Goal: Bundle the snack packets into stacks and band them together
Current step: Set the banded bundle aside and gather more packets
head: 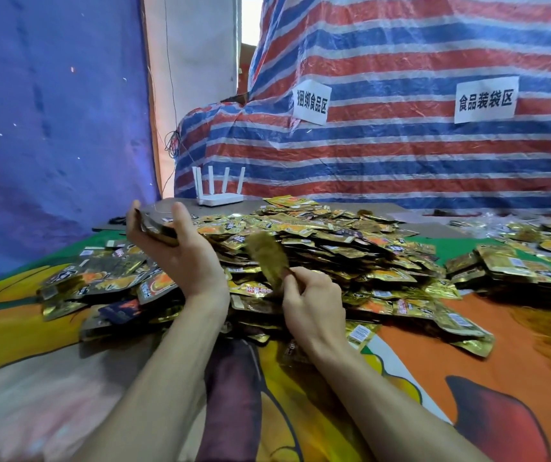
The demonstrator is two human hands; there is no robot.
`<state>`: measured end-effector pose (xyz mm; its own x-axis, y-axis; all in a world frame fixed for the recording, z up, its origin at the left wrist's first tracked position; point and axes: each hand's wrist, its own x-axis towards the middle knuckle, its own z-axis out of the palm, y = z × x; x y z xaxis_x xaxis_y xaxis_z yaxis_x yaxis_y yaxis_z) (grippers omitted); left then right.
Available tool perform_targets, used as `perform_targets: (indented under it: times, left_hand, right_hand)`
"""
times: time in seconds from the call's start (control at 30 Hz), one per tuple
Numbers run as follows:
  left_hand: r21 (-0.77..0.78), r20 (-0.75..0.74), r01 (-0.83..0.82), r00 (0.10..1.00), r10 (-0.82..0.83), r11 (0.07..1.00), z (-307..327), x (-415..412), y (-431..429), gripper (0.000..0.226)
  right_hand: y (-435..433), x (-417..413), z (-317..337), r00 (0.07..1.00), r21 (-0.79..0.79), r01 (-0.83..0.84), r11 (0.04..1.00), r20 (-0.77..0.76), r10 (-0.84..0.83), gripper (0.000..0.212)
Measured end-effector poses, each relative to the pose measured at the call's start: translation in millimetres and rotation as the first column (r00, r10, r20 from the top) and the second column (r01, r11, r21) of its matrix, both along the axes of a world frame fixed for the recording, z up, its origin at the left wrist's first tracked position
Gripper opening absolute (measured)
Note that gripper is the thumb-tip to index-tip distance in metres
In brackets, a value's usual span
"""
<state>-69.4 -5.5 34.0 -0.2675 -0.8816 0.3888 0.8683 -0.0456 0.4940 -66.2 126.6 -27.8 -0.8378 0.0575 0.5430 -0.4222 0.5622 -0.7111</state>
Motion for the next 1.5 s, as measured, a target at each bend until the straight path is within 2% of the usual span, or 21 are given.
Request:
perform_targets:
  times: [0.07, 0.17, 0.23, 0.3, 0.4, 0.43, 0.47, 0.53, 0.6, 0.7, 0.8, 0.87, 0.93, 1.0, 1.1, 1.2, 1.3, 1.37, 1.43, 1.5]
  left_hand:
    - [0.056, 0.012, 0.032, 0.999, -0.033, 0.998, 0.2, -0.3, -3.4, 0.051]
    - [-0.097, 0.134, 0.145, 0.982, -0.132, 0.985, -5.3, -3.1, 3.3, 0.054]
    - [-0.226, 0.249, 0.276, 0.944, -0.219, 0.934, -13.0, -4.1, 17.6, 0.06]
    - [-0.344, 0.324, 0.397, 0.901, -0.289, 0.851, -21.4, -5.7, 28.6, 0.068]
    - [-0.386, 0.392, 0.51, 0.845, -0.364, 0.769, -25.2, -7.5, 25.8, 0.093]
    - [-0.373, 0.419, 0.544, 0.822, -0.387, 0.751, -25.3, -7.5, 22.8, 0.1]
    - [-0.371, 0.437, 0.575, 0.801, -0.41, 0.729, -26.3, -7.2, 20.4, 0.108]
    - [-0.422, 0.463, 0.608, 0.782, -0.416, 0.673, -28.5, -4.7, 19.0, 0.128]
    - [-0.504, 0.495, 0.593, 0.794, -0.353, 0.628, -29.5, -1.8, 21.1, 0.136]
    - [-0.565, 0.477, 0.534, 0.834, -0.279, 0.63, -31.0, -4.0, 24.2, 0.113]
    - [-0.55, 0.393, 0.44, 0.886, -0.245, 0.71, -30.6, -8.5, 23.1, 0.08]
    - [-0.565, 0.347, 0.393, 0.911, -0.222, 0.725, -30.6, -8.3, 21.8, 0.078]
    - [-0.619, 0.328, 0.382, 0.92, -0.216, 0.686, -33.6, -6.6, 20.1, 0.088]
    - [-0.677, 0.364, 0.414, 0.907, -0.212, 0.609, -39.1, -6.9, 17.9, 0.092]
    - [-0.689, 0.48, 0.531, 0.844, -0.239, 0.493, -45.8, -7.1, 15.6, 0.08]
    - [-0.667, 0.446, 0.506, 0.859, -0.251, 0.547, -45.7, -4.7, 14.1, 0.074]
    - [-0.592, 0.4, 0.478, 0.873, -0.278, 0.649, -42.8, -1.3, 9.9, 0.091]
    - [-0.575, 0.426, 0.502, 0.858, -0.287, 0.646, -41.8, 0.6, 8.7, 0.1]
    - [-0.636, 0.459, 0.499, 0.858, -0.23, 0.589, -42.2, 1.9, 12.2, 0.102]
    - [-0.691, 0.402, 0.422, 0.899, -0.173, 0.587, -43.7, -1.1, 15.9, 0.097]
  right_hand:
    - [2.0, -3.2, 2.2, 0.998, -0.114, 0.045, 0.992, 0.038, -0.04, 0.036]
    - [3.4, -3.0, 4.9, 0.999, -0.222, 0.013, 0.975, -0.037, -0.021, 0.033]
    - [-2.0, 1.6, 5.6, 0.986, -0.244, -0.134, 0.96, -0.131, 0.105, 0.023]
    - [-8.4, 7.1, 5.6, 0.946, -0.235, -0.313, 0.92, -0.166, 0.28, 0.023]
    - [-7.7, 8.0, 8.8, 0.83, -0.379, -0.532, 0.758, -0.057, 0.554, 0.035]
    - [-5.1, 7.1, 8.9, 0.795, -0.394, -0.568, 0.723, -0.036, 0.606, 0.041]
    - [-2.3, 6.8, 8.6, 0.788, -0.359, -0.579, 0.732, -0.019, 0.615, 0.048]
    - [0.6, 6.4, 6.5, 0.819, -0.23, -0.556, 0.799, 0.013, 0.574, 0.061]
    - [0.4, 7.7, 6.8, 0.847, -0.147, -0.523, 0.839, 0.018, 0.531, 0.072]
    - [0.0, 6.9, 5.8, 0.842, -0.123, -0.529, 0.84, 0.045, 0.537, 0.078]
    - [-2.0, 8.9, 4.2, 0.858, 0.007, -0.512, 0.859, 0.044, 0.511, 0.078]
    - [-3.1, 8.9, 4.3, 0.89, 0.03, -0.456, 0.89, 0.014, 0.455, 0.067]
    - [-1.6, 6.5, 3.3, 0.911, 0.023, -0.411, 0.911, 0.047, 0.41, 0.052]
    - [0.1, 5.8, 1.2, 0.912, 0.036, -0.399, 0.916, 0.121, 0.393, 0.051]
    - [-0.7, 5.3, -0.9, 0.929, 0.074, -0.355, 0.932, 0.143, 0.342, 0.055]
    - [-1.7, 1.4, -2.9, 0.968, 0.184, -0.235, 0.954, 0.134, 0.212, 0.044]
    - [-0.6, 0.1, -4.9, 0.977, 0.219, -0.206, 0.954, 0.107, 0.186, 0.025]
    - [-1.0, 0.8, -6.2, 0.974, 0.238, -0.221, 0.946, 0.109, 0.201, 0.019]
    - [-1.4, 1.4, -6.2, 0.97, 0.296, -0.24, 0.924, 0.117, 0.214, 0.031]
    - [1.3, 4.0, -2.7, 0.952, 0.311, -0.303, 0.901, 0.142, 0.271, 0.048]
